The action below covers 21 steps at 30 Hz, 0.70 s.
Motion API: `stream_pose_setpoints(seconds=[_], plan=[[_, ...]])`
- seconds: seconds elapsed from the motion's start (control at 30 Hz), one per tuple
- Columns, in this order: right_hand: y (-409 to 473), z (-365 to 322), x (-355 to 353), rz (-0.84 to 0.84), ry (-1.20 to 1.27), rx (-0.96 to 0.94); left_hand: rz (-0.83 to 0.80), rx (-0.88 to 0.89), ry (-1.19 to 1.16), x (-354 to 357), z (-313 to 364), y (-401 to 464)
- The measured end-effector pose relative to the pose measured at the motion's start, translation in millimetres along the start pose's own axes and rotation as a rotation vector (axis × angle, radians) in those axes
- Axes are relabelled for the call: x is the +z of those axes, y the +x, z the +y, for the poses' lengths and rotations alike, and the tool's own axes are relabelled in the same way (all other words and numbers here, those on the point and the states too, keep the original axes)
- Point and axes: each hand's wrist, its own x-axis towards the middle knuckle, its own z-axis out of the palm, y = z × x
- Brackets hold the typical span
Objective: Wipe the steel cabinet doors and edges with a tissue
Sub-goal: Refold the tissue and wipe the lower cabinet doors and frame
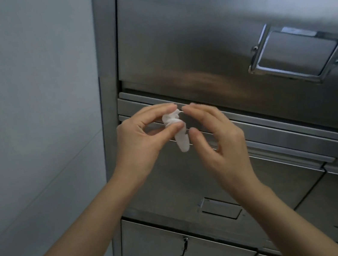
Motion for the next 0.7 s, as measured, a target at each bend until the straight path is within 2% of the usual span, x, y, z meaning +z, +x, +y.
stream_pose_setpoints(seconds=[0.13,0.2,0.27,0.5,0.7], plan=[[19,21,10,0.096,-0.55,-0.214,0.145,0.02,0.125,-8,-13,11],[28,38,8,0.069,-0.808,-0.27,0.206,0.054,0.192,-15,-20,20],[35,56,1,0.026,-0.954,-0.304,0.252,0.095,0.237,-19,-26,28],[60,110,-45,-0.009,-1.152,-0.422,0.377,0.276,0.381,-17,-57,56],[63,131,-41,0.063,-1.21,-0.516,0.442,0.316,0.465,-6,-84,67]])
